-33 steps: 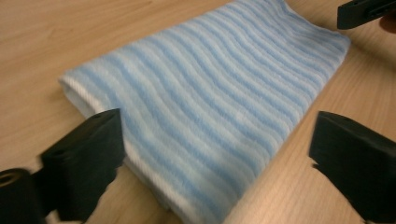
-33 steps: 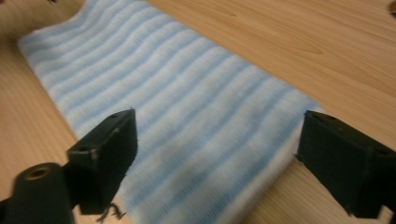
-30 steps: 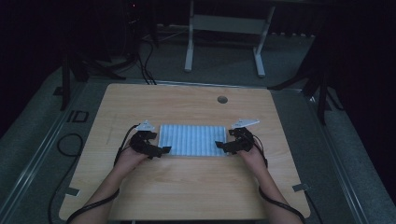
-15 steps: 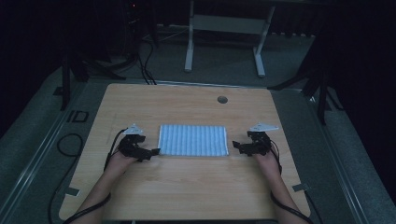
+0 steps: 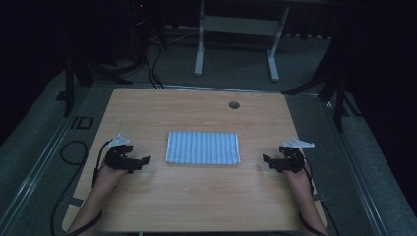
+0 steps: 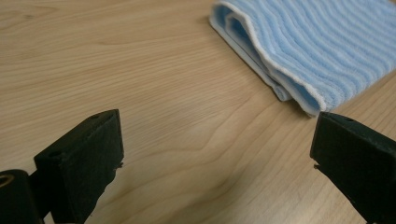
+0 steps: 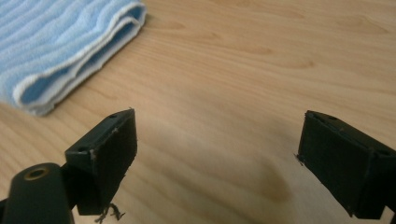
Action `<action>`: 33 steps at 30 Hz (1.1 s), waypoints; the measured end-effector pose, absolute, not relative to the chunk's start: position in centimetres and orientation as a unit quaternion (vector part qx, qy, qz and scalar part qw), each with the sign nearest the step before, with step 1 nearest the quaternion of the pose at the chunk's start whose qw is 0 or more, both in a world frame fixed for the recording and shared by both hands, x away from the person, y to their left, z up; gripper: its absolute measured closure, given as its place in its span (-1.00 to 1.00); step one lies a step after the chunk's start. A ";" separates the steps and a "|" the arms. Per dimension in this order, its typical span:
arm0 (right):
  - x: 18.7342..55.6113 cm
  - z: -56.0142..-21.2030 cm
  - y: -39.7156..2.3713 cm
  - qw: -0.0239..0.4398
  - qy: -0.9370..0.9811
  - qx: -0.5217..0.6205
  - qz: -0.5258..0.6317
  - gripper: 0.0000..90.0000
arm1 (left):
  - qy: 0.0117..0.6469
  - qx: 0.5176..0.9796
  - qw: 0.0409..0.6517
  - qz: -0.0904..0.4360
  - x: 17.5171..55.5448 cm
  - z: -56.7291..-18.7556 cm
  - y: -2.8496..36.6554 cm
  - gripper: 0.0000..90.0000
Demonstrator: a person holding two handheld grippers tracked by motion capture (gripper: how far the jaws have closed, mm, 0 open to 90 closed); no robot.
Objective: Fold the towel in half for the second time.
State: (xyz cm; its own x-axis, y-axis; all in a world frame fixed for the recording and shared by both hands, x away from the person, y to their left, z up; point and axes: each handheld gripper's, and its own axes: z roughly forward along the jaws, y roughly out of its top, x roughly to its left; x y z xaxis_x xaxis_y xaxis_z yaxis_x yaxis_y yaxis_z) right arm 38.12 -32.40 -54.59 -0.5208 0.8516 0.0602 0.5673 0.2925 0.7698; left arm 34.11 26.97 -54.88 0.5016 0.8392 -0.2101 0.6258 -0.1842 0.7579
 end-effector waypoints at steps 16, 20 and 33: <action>34.5 -54.0 -35.2 0.200 0.750 0.496 0.389 -0.74 | 0.511 0.738 0.414 0.149 30.9 -55.2 29.9 -0.94; 33.9 -54.0 -36.1 0.207 0.740 0.508 0.389 -0.74 | 0.514 0.734 0.416 0.154 29.9 -55.3 30.3 -0.94; 33.4 -54.2 -37.3 0.219 0.731 0.525 0.376 -0.74 | 0.541 0.705 0.427 0.168 27.5 -55.7 32.1 -0.94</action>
